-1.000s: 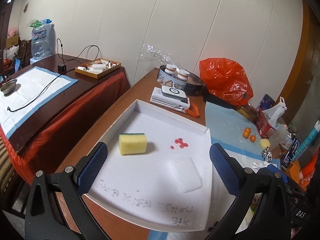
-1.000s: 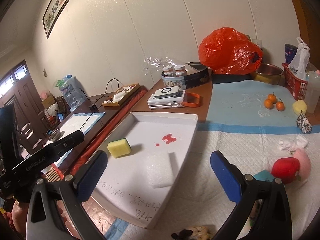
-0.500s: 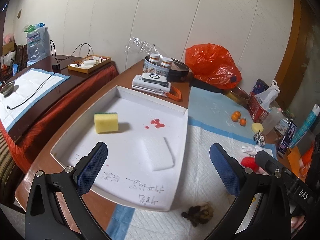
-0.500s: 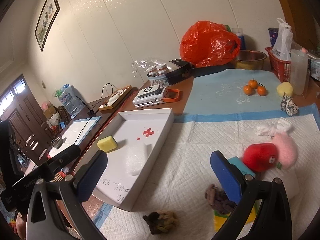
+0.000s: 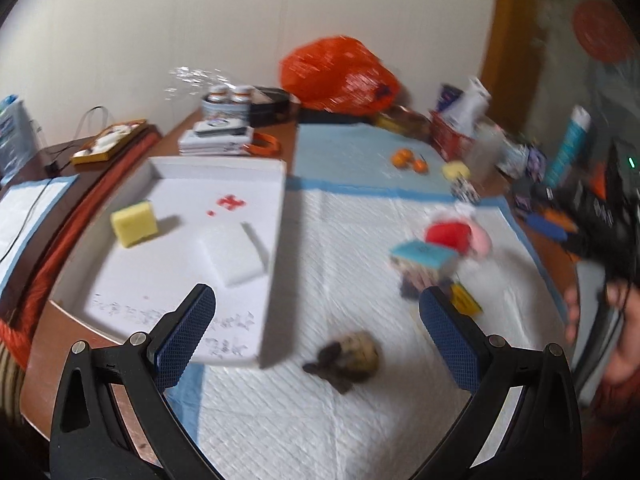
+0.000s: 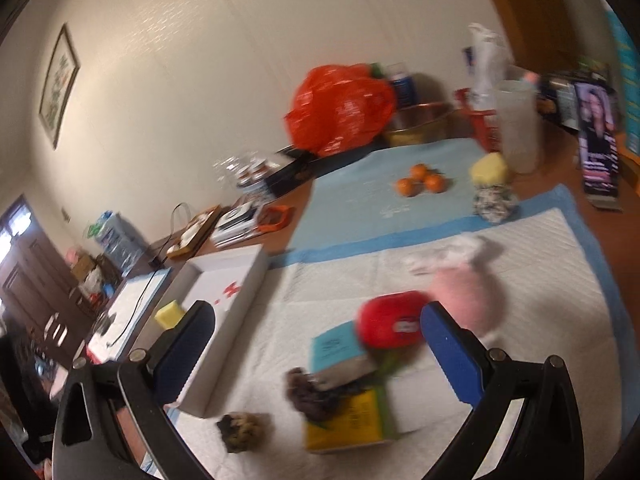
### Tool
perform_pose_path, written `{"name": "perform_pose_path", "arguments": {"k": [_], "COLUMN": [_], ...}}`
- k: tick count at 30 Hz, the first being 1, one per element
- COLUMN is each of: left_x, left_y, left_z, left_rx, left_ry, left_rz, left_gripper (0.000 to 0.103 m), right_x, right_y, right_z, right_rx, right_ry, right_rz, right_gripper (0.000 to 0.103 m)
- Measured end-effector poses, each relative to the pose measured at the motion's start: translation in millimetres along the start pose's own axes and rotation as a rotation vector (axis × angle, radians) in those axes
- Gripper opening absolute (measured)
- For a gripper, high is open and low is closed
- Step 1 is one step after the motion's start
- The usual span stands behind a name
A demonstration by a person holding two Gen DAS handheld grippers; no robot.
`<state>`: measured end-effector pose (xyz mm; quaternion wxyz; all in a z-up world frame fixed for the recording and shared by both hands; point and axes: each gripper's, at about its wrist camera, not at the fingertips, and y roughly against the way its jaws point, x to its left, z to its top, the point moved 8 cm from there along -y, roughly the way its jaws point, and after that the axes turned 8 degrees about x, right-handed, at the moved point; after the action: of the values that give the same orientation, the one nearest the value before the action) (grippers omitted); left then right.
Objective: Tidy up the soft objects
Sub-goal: 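Move the left tool back to the braided rope toy and grasp it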
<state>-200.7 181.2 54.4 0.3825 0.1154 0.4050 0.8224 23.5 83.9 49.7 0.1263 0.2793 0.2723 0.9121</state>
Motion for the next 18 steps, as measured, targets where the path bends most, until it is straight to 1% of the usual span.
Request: {"name": "perform_pose_path", "arguments": {"k": [3,5,9,13,16,18], "left_x": [-20,-32,-49,-53,-52,-50], "left_y": [-18,-32,-55,-75,-87,-92], "left_z": [-21,-34,-46,-44,-44,-45], "left_rx": [0.069,0.116,0.165,0.200,0.219,0.231], "left_ry": [-0.074,-0.115,-0.152,-0.157,-0.179,-0.188], "left_rz": [-0.019,-0.013,-0.020,-0.001,0.027,0.029], "left_gripper": [0.103,0.103,0.103,0.103,0.103,0.103], "right_x": [-37,-63,-94,-94,-80,-73], "right_y": [8,10,8,2,-4,-8], "right_z": [1,-2,-12,-20,-29,-36], "right_rx": [-0.011,-0.008,0.014,0.044,0.084,0.108], "right_ry": [-0.066,-0.110,-0.149,-0.107,-0.018,0.053], "right_rz": [-0.039,-0.066,-0.101,-0.097,-0.075,-0.088], "right_gripper": [0.103,0.103,0.103,0.103,0.103,0.103]}}
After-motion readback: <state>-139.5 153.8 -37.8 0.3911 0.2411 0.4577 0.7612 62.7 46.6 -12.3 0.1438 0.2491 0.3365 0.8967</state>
